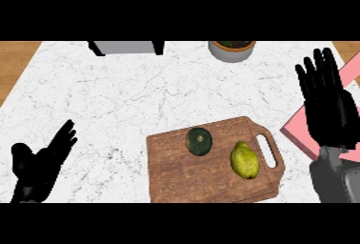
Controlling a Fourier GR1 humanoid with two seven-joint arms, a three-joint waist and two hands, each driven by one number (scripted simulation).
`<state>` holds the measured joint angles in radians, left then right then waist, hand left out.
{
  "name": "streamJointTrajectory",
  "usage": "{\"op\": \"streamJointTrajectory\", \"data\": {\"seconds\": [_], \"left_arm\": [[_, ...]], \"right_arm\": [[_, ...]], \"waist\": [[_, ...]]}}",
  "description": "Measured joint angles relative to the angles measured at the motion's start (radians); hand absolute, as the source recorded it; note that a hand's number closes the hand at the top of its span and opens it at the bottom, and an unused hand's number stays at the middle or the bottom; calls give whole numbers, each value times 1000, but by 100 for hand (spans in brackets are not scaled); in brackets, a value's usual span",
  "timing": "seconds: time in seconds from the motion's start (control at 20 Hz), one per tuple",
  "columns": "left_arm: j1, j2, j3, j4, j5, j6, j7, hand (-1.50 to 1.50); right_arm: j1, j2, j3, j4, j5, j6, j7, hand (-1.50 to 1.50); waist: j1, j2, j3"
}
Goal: Pick the squash from the cutting board and place it in the cardboard box
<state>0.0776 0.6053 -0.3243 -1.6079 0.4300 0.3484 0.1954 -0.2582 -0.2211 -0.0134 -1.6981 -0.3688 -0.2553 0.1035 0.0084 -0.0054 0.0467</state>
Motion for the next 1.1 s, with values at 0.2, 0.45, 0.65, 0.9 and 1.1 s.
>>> {"op": "streamJointTrajectory", "data": {"seconds": [0.2,0.45,0.65,0.9,1.1], "left_arm": [[-84,31,2,-31,-57,-31,-56,0],[-208,59,-22,-87,-127,-107,-158,0],[-266,43,-43,-66,-158,-149,-217,0],[-305,20,-45,3,-176,-187,-280,0],[-335,10,-33,43,-186,-208,-289,0]], "right_arm": [[-89,-50,26,-40,-27,116,-14,-150],[-227,-217,107,-40,59,339,-64,-150],[-274,-284,149,63,149,489,-240,-150],[-311,-358,210,156,336,588,-506,-150],[-360,-390,279,210,491,610,-615,-150]], "waist": [[-4,3,-29],[4,12,-44],[12,22,-45],[14,25,-45],[11,18,-46]]}}
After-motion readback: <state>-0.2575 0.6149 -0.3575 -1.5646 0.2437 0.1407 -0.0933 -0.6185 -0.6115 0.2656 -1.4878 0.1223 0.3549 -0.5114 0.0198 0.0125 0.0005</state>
